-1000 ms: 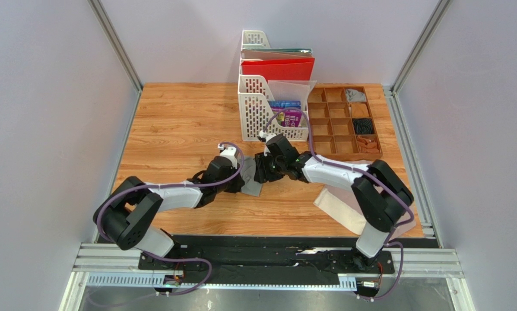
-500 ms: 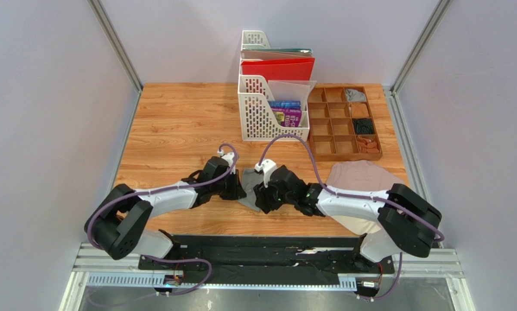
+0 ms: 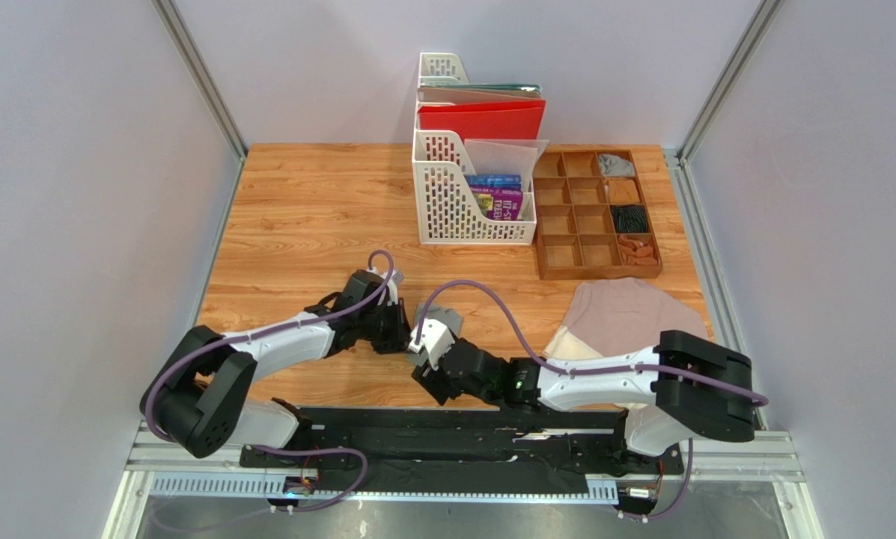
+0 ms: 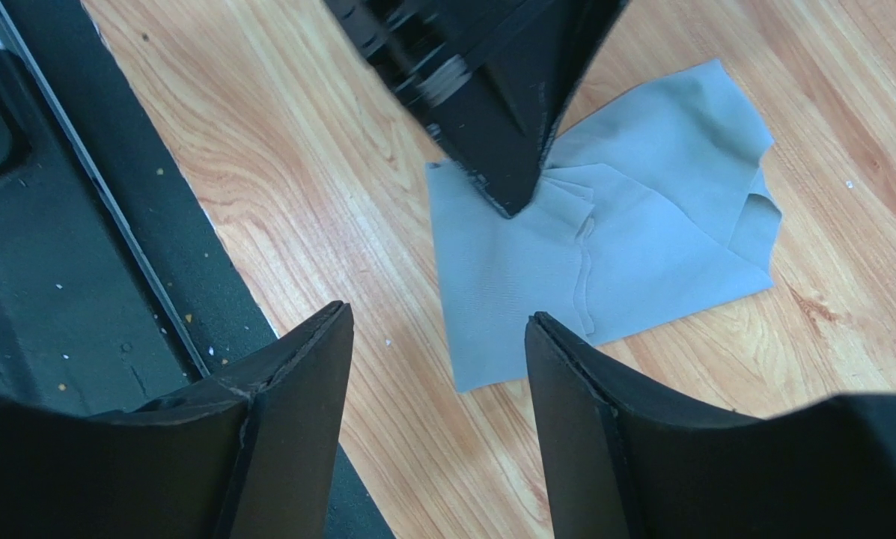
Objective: Roll the underwear
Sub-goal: Roll the underwear at the center of the board.
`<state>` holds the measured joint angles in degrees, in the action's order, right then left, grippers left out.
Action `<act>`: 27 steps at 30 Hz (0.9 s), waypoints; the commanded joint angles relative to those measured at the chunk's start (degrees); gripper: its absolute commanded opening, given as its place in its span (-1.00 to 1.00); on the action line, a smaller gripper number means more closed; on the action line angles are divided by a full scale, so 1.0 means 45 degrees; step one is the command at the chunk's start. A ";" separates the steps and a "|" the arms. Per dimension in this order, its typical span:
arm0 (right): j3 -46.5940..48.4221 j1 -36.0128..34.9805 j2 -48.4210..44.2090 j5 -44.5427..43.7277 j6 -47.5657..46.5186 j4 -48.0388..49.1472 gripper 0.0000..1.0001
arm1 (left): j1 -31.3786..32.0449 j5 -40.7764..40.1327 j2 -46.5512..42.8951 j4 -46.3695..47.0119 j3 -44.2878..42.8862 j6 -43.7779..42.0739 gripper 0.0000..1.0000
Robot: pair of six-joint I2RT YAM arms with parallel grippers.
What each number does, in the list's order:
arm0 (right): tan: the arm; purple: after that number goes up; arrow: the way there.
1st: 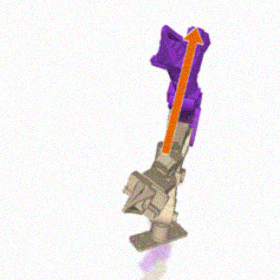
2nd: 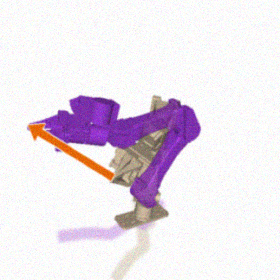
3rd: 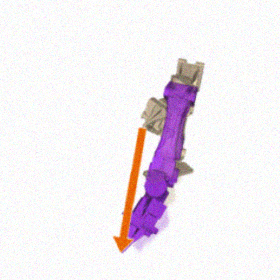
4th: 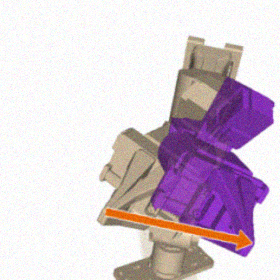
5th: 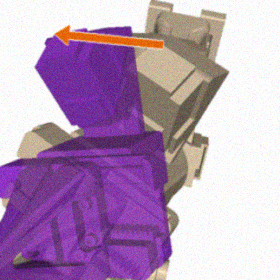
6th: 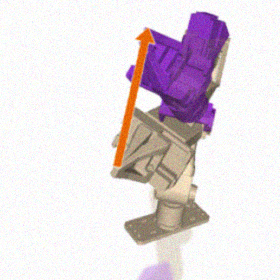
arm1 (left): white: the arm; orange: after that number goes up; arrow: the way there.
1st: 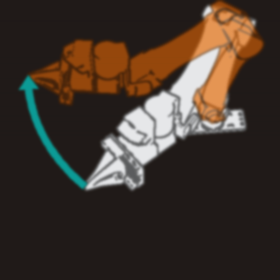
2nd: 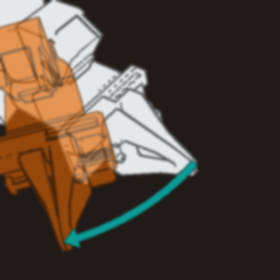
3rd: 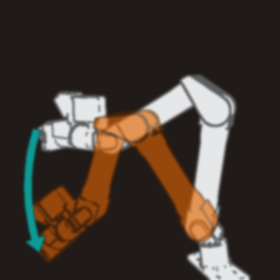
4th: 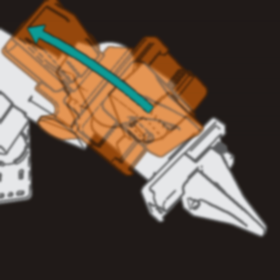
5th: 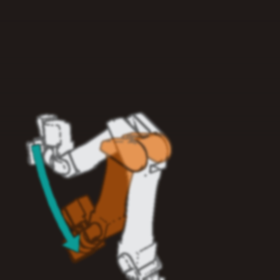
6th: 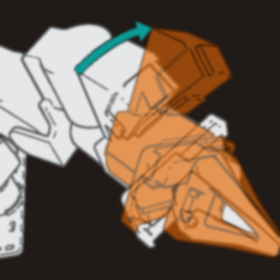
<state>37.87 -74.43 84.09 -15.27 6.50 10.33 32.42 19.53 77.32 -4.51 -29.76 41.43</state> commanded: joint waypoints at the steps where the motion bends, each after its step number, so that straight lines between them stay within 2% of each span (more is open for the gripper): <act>1: 0.0315 -0.0626 0.0803 -0.1859 -0.0702 0.0713 0.22 | -0.0310 0.1069 0.0122 -0.0013 -0.0418 0.0597 -1.00; 8: 0.0687 -0.0842 0.1702 -0.3538 -0.0625 0.0654 0.21 | -0.0623 0.1929 0.0435 -0.0071 -0.0555 0.0715 -1.00; 16: 0.0316 -0.0842 0.2171 -0.4204 -0.0839 0.1337 0.16 | -0.0936 0.2398 0.0377 -0.0208 -0.0516 0.0715 -1.00; 27: -0.0153 -0.0861 0.2308 -0.4440 -0.1113 0.2040 -0.10 | -0.1521 0.3413 0.0474 0.0201 -0.0262 0.1008 -1.00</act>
<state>37.87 -77.89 94.32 -33.19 2.50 14.70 26.70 31.64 79.24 -4.97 -30.46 44.80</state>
